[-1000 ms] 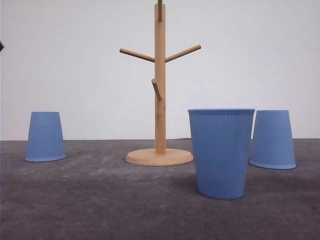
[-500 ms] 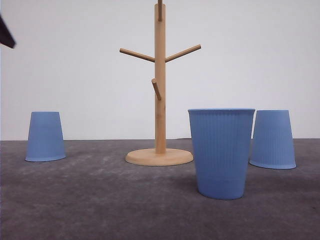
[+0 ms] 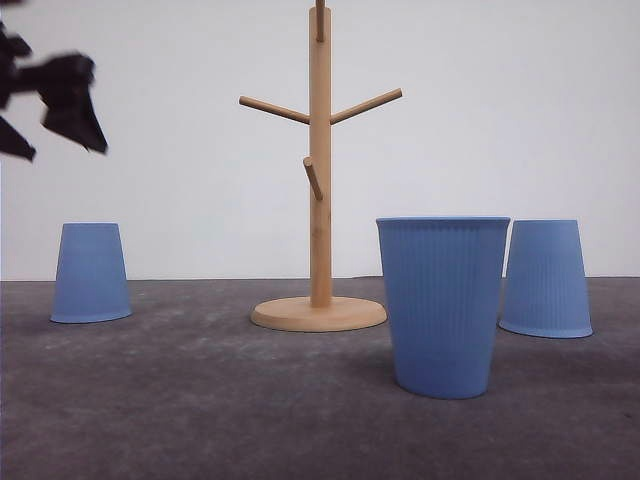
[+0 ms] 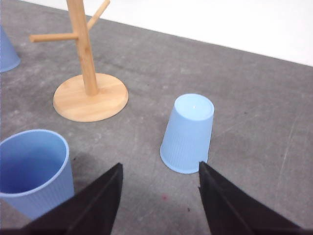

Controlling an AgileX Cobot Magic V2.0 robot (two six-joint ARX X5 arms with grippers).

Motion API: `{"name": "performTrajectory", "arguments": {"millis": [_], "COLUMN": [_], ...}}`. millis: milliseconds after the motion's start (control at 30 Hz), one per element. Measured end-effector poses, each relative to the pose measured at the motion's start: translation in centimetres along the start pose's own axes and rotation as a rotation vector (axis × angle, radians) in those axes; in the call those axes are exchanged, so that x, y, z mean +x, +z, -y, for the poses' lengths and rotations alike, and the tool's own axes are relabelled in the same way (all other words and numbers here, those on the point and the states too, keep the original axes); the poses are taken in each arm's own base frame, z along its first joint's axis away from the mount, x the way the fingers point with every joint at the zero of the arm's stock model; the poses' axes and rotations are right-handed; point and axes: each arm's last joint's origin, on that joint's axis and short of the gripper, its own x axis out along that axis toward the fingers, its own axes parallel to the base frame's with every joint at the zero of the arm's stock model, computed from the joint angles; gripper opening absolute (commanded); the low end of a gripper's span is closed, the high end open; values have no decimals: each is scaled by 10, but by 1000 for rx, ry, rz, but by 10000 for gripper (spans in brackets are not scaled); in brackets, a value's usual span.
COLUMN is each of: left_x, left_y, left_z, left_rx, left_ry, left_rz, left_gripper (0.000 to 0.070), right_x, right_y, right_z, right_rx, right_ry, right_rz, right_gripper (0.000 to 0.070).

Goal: Place three cups

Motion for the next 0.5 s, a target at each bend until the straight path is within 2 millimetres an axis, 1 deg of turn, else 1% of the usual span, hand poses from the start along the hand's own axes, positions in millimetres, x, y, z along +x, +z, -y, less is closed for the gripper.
{"name": "performTrajectory", "arguments": {"millis": [100,133,167,200,367,500], "left_x": [21,28,36,43,77,95], "left_y": [5,6,7,7,4,-1], "left_z": [-6,-7,-10,-12,-23,-29], "left_rx": [-16,-19,-24,-27,-42,-51], "left_ry": [6,9,11,16,40,49], "left_rz": [-25,-33,-40,-49,-110,-151], "left_gripper": [604,615,642,651,650,649], "right_x": [0,0,0,0,0,0], "right_y": [1,1,1,1,1,1], "right_z": [0,0,0,0,0,0], "right_rx": [-1,-2,-2,-2,-1,-2], "right_ry": [-1,-1,-1,-1,-1,-1], "right_rz": [8,8,8,8,8,13], "right_gripper": [315,315,315,315,315,315]}}
